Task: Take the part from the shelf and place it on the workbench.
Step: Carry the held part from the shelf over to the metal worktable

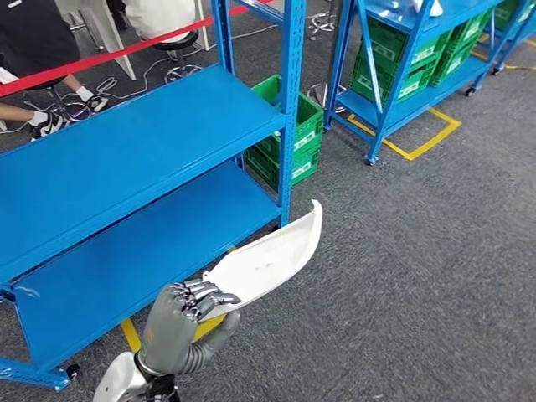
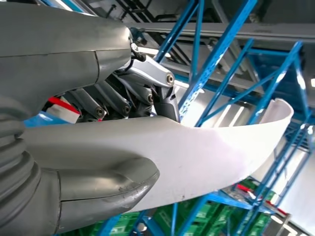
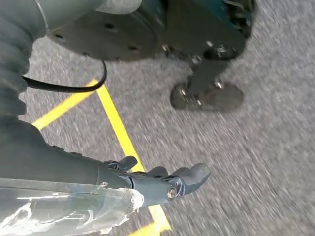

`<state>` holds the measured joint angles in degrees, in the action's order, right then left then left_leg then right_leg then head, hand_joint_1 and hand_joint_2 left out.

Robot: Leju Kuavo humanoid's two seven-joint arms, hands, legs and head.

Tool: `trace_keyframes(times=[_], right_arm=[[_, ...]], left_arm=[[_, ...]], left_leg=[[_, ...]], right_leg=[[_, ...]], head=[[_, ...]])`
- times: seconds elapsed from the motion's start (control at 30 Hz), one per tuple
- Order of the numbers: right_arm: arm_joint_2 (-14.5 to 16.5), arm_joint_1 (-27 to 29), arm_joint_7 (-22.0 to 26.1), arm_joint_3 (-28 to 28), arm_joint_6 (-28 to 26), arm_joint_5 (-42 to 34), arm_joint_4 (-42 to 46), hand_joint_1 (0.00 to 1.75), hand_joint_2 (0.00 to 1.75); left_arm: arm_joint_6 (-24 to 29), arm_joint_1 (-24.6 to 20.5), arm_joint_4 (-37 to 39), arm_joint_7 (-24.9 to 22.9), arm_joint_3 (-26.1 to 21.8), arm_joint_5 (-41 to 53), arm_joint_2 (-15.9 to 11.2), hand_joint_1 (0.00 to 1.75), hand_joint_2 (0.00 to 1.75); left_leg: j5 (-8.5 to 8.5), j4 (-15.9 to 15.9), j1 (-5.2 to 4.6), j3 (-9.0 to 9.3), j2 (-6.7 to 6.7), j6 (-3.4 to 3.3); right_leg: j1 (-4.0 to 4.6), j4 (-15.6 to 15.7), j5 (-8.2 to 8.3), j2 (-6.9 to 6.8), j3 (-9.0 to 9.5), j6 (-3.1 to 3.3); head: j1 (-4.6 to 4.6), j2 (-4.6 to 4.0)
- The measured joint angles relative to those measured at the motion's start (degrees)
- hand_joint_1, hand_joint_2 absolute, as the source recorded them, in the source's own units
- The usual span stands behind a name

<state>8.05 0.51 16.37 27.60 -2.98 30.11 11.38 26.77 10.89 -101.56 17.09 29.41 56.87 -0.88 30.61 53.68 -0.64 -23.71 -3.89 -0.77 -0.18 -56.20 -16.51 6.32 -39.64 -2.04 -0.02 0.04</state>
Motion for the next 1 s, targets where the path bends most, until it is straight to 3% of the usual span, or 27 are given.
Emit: trace_keyframes(times=[0.03,0.07,0.13,0.17,0.2,0.23,0.27,0.3,0.33,0.37,0.4,0.43,0.47,0.53,0.57,0.63,0.7,0.73,0.77,0.8,0.87,0.93,1.0], right_arm=[[0.07,0.22,0.04,0.19,-0.05,0.12,0.0,0.0,1.75],[0.15,0.43,0.06,0.38,-0.11,0.21,0.0,0.0,1.75],[0.36,0.5,0.11,0.73,-0.22,0.31,0.03,0.0,1.75],[0.47,0.41,0.13,0.87,-0.25,0.35,0.05,0.0,1.75],[0.56,0.33,0.16,0.97,-0.26,0.37,0.07,0.0,1.75],[0.65,0.29,0.19,1.05,-0.27,0.4,0.09,0.0,1.75],[0.73,0.31,0.21,1.11,-0.27,0.44,0.1,0.0,1.75],[0.78,0.35,0.22,1.16,-0.27,0.48,0.13,0.0,1.75],[0.88,0.35,0.24,1.22,-0.27,0.5,0.17,0.0,1.75],[1.07,0.25,0.25,1.28,-0.27,0.52,0.25,0.0,1.75],[1.26,0.05,0.28,1.35,-0.27,0.52,0.37,0.0,1.75],[1.45,-0.11,0.33,1.41,-0.27,0.52,0.48,0.0,1.75],[1.59,-0.21,0.37,1.47,-0.28,0.52,0.57,0.0,1.75],[1.6,-0.03,0.4,1.64,-0.29,0.49,0.62,0.0,1.75],[1.59,0.05,0.4,1.76,-0.32,0.46,0.63,0.0,1.75],[1.6,0.13,0.41,2.02,-0.38,0.39,0.67,0.0,1.75],[1.68,0.14,0.43,2.22,-0.4,0.36,0.7,0.0,1.75],[1.72,0.21,0.44,2.31,-0.39,0.35,0.7,0.0,1.75],[1.75,0.3,0.45,2.39,-0.39,0.34,0.7,0.0,1.75],[1.77,0.39,0.46,2.47,-0.38,0.34,0.7,0.0,1.75],[1.85,0.46,0.51,2.56,-0.38,0.33,0.72,0.0,1.75],[1.98,0.48,0.6,2.74,-0.38,0.35,0.81,0.0,1.75],[2.1,0.68,0.66,3.16,-0.38,0.58,0.91,0.0,1.75]], left_arm=[[-0.19,-0.11,0.15,0.13,-0.03,-0.14,0.04,1.75,1.75],[-0.36,-0.2,0.28,0.26,-0.07,-0.22,0.1,1.75,1.75],[-0.63,-0.34,0.54,0.55,-0.16,-0.45,0.2,1.75,1.75],[-0.75,-0.35,0.66,0.71,-0.21,-0.57,0.25,1.75,1.75],[-0.85,-0.37,0.8,0.85,-0.25,-0.69,0.26,1.75,1.75],[-0.92,-0.41,0.94,0.95,-0.26,-0.76,0.27,1.75,1.75],[-0.99,-0.47,1.09,1.04,-0.29,-0.81,0.28,1.75,1.75],[-1.05,-0.54,1.21,1.08,-0.32,-0.88,0.29,1.75,1.75],[-1.1,-0.62,1.29,1.11,-0.36,-0.92,0.29,1.75,1.75],[-1.15,-0.68,1.34,1.15,-0.4,-0.96,0.31,1.75,1.75],[-1.17,-0.78,1.37,1.17,-0.46,-0.98,0.31,1.75,1.75],[-1.18,-0.86,1.39,1.21,-0.54,-0.99,0.32,1.75,1.75],[-1.19,-0.93,1.41,1.25,-0.61,-0.99,0.33,1.75,1.75],[-1.22,-1.03,1.49,1.31,-0.73,-1.0,0.33,1.75,1.75],[-1.23,-1.02,1.52,1.32,-0.78,-1.0,0.33,1.75,1.75],[-1.25,-0.97,1.58,1.41,-0.91,-1.06,0.29,1.75,1.75],[-1.3,-0.96,1.64,1.63,-0.98,-1.15,0.23,1.75,1.75],[-1.36,-0.97,1.69,1.75,-0.99,-1.18,0.2,1.75,1.75],[-1.43,-0.99,1.76,1.85,-0.99,-1.18,0.19,1.75,1.75],[-1.5,-1.05,1.81,1.93,-0.99,-1.18,0.17,1.75,1.75],[-1.58,-1.28,1.88,2.1,-1.0,-1.17,0.14,1.75,1.75],[-1.71,-1.55,1.92,2.33,-1.01,-1.16,0.15,1.75,1.75],[-1.88,-1.77,2.02,2.62,-1.03,-1.15,0.17,1.75,1.75]], left_leg=[[-0.66,-0.02,-0.03,-0.45,0.62,-0.32],[-1.42,-0.1,-0.01,-1.01,1.33,-0.73],[-2.99,-0.21,0.08,-2.55,2.88,-1.25],[-3.72,-0.19,0.06,-3.43,3.7,-1.34],[-4.44,-0.15,0.05,-4.31,4.58,-1.27],[-5.13,-0.1,0.05,-5.2,5.43,-1.16],[-5.82,-0.03,0.06,-6.14,6.26,-0.98],[-6.46,0.1,0.09,-7.09,7.01,-0.72],[-7.03,0.35,0.06,-7.95,7.63,-0.39],[-7.44,0.73,-0.01,-8.72,8.18,-0.04],[-7.77,1.21,-0.09,-9.26,8.7,0.32],[-8.04,1.62,-0.12,-9.56,9.22,0.64],[-8.33,1.88,-0.01,-9.76,9.78,0.96],[-8.76,2.08,0.49,-10.04,10.39,1.8],[-7.83,2.64,0.73,-10.44,9.61,2.22],[-2.72,7.06,0.95,-12.11,6.62,2.7],[2.71,14.49,0.88,-14.08,4.61,2.54],[3.6,17.15,0.8,-14.4,4.34,2.35],[3.21,18.12,0.73,-13.92,4.21,2.11],[1.86,17.07,0.66,-12.46,4.05,1.88],[-0.85,10.12,0.65,-7.19,2.64,1.43],[-1.17,3.0,0.72,-2.7,0.73,1.16],[-1.05,0.89,0.55,-1.9,0.41,0.88]], right_leg=[[-0.09,0.15,0.07,-0.27,-0.29,-0.28],[-0.14,-0.56,-1.13,-1.23,-0.82,-0.52],[-0.24,-5.91,-7.07,-4.19,-2.56,-0.91],[-0.37,-10.08,-10.29,-5.18,-3.49,-1.24],[-0.55,-14.18,-12.24,-5.64,-4.1,-1.6],[-0.77,-17.24,-12.54,-5.83,-4.14,-1.94],[-1.01,-18.66,-11.53,-5.97,-3.37,-2.26],[-1.29,-17.79,-9.95,-6.29,-1.4,-2.57],[-1.56,-14.96,-8.88,-7.04,1.64,-2.91],[-1.78,-10.56,-9.07,-8.22,5.65,-3.29],[-1.81,-6.14,-10.12,-9.22,9.19,-3.23],[-1.71,-2.88,-11.34,-9.92,11.43,-3.02],[-1.45,-0.99,-12.24,-10.0,12.44,-2.51],[-0.98,-0.56,-11.82,-9.11,11.37,-1.02],[-0.85,-0.59,-11.24,-8.62,10.79,-0.32],[-0.74,-0.56,-9.63,-7.55,9.19,0.71],[-0.5,-0.61,-8.01,-6.23,7.24,1.08],[-0.37,-0.63,-7.29,-5.54,6.29,1.12],[-0.27,-0.66,-6.59,-4.86,5.39,1.11],[-0.22,-0.68,-5.87,-4.18,4.51,1.07],[-0.21,-0.72,-4.5,-2.83,3.0,0.8],[-0.19,-0.72,-3.13,-1.65,1.98,0.24],[-0.28,-0.37,-1.73,-0.66,1.48,-0.51]], head=[[-0.02,0.0],[0.12,0.0],[0.42,0.0],[0.59,0.0],[0.6,0.0],[0.59,0.0],[0.6,0.0],[0.58,0.0],[0.58,0.0],[0.64,0.0],[0.56,0.01],[0.47,0.01],[0.37,0.01],[0.21,0.01],[0.18,0.01],[0.06,0.0],[-0.09,0.0],[-0.12,0.0],[-0.12,0.0],[-0.11,0.0],[-0.12,0.0],[-0.1,0.0],[-0.23,0.01]])
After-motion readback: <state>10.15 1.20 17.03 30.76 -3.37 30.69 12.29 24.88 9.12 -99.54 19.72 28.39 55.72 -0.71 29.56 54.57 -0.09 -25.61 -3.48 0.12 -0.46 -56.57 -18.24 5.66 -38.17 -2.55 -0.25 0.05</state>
